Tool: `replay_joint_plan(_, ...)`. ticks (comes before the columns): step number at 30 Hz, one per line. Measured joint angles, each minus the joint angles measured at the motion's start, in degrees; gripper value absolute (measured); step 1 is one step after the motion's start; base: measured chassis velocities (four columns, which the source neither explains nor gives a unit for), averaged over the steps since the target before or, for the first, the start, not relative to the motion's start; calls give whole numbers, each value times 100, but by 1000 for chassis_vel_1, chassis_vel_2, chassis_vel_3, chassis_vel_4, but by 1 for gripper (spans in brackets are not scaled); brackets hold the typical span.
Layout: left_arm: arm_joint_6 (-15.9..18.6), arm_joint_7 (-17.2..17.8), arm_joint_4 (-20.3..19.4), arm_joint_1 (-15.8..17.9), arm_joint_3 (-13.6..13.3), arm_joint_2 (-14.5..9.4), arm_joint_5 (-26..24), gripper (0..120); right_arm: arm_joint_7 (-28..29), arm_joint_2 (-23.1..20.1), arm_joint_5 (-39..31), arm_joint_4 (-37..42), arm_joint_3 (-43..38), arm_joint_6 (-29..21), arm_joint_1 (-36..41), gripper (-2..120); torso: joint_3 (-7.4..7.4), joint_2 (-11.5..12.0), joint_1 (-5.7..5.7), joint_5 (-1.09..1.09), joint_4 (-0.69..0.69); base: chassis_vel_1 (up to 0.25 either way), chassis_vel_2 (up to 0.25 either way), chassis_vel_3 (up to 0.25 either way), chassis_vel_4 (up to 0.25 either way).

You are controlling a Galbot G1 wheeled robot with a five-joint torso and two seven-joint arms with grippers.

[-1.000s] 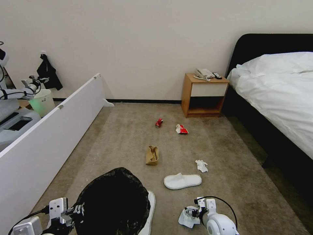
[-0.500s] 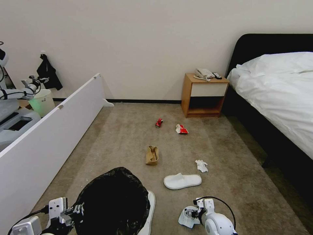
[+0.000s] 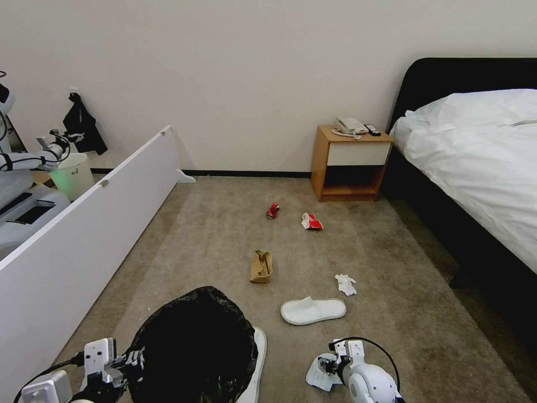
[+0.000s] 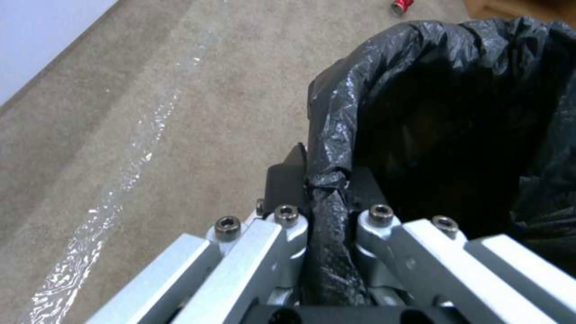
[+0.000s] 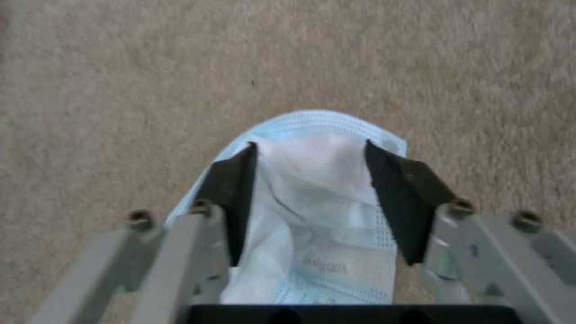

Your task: Pick up the trash bin, then pick up the garbage from the floor and place it into the trash bin.

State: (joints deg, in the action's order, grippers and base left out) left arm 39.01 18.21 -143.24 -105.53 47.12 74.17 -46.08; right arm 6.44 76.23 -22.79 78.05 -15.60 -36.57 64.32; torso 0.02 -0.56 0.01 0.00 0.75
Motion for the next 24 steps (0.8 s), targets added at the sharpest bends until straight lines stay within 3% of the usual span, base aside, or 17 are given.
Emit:
replay_joint_plan(10,1,1,0,-24,-9,7,-7,4,27,-25,24,-4,-26,-60,67,13,0,0,0,0,0,0,0,0,0)
replay_joint_plan(12,1,1,0,-25,-13,7,-8,4,38,-29,11,7,-28,-74,75,1,0,0,0,0,1,0,0,0,0)
replay_joint_plan(24,3,1,0,-43,-8,12,-19,4,47,-39,-36,-34,-14,-103,-4,0,1,0,0,0,0,0,0,0,0)
